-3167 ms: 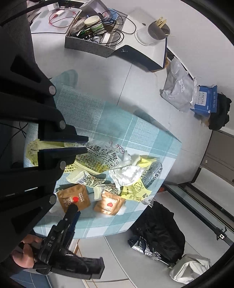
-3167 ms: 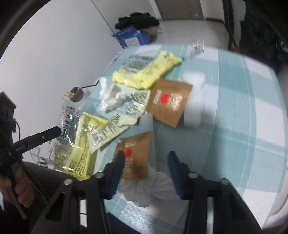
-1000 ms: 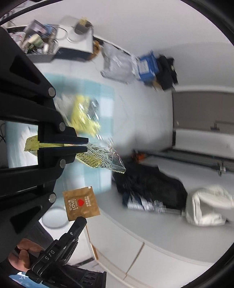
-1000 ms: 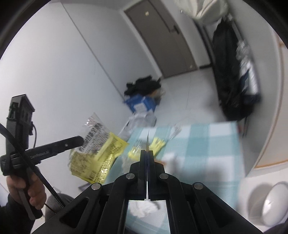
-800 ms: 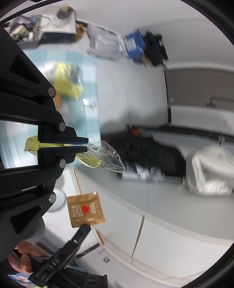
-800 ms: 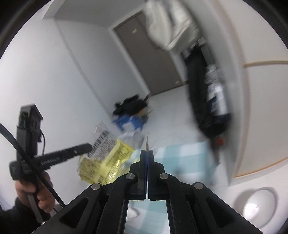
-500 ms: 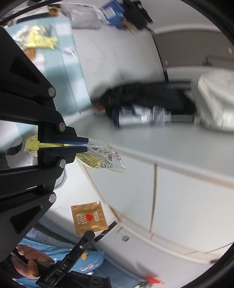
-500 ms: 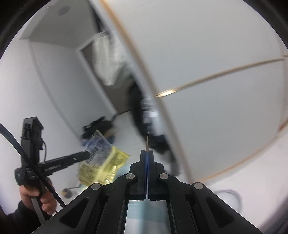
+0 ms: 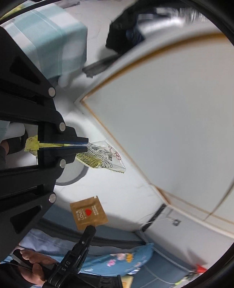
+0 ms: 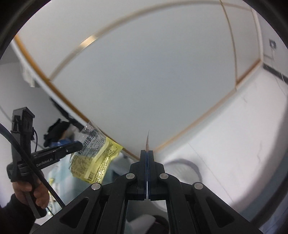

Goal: Collect trash
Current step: 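Carry both held wrappers over the white trash bin, then open both tools to drop the wrappers into the bin, then move both open tools back toward the table, then grasp the crumpled white tissue with the right tool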

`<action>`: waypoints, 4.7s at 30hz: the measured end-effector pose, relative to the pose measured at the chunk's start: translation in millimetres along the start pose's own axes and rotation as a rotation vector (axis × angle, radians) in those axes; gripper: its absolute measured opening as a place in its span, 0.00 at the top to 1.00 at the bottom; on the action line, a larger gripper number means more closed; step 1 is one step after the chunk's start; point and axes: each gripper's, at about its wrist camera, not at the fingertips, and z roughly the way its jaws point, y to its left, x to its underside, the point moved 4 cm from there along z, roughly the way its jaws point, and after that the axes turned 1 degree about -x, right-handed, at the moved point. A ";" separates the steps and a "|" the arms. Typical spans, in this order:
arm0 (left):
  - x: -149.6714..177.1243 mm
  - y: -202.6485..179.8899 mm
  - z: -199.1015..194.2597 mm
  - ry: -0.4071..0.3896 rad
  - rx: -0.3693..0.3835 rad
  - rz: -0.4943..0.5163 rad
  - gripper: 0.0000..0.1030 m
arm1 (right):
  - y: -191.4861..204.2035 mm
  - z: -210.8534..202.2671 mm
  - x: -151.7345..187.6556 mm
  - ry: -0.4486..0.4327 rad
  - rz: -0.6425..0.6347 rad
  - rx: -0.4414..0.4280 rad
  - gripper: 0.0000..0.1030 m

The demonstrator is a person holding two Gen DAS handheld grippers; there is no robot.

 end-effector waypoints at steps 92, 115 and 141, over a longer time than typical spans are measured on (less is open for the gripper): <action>203.4 200.6 -347.4 -0.673 -0.673 -0.566 0.02 | 409.8 -106.4 72.5 -0.389 -0.638 -0.395 0.00; 337.8 298.4 -283.9 -0.478 -0.641 -0.839 0.02 | 445.1 61.2 254.2 0.160 -0.783 -0.281 0.00; 359.2 318.3 -283.2 -0.429 -0.616 -0.929 0.02 | 424.4 102.0 368.8 0.225 -1.034 -0.113 0.55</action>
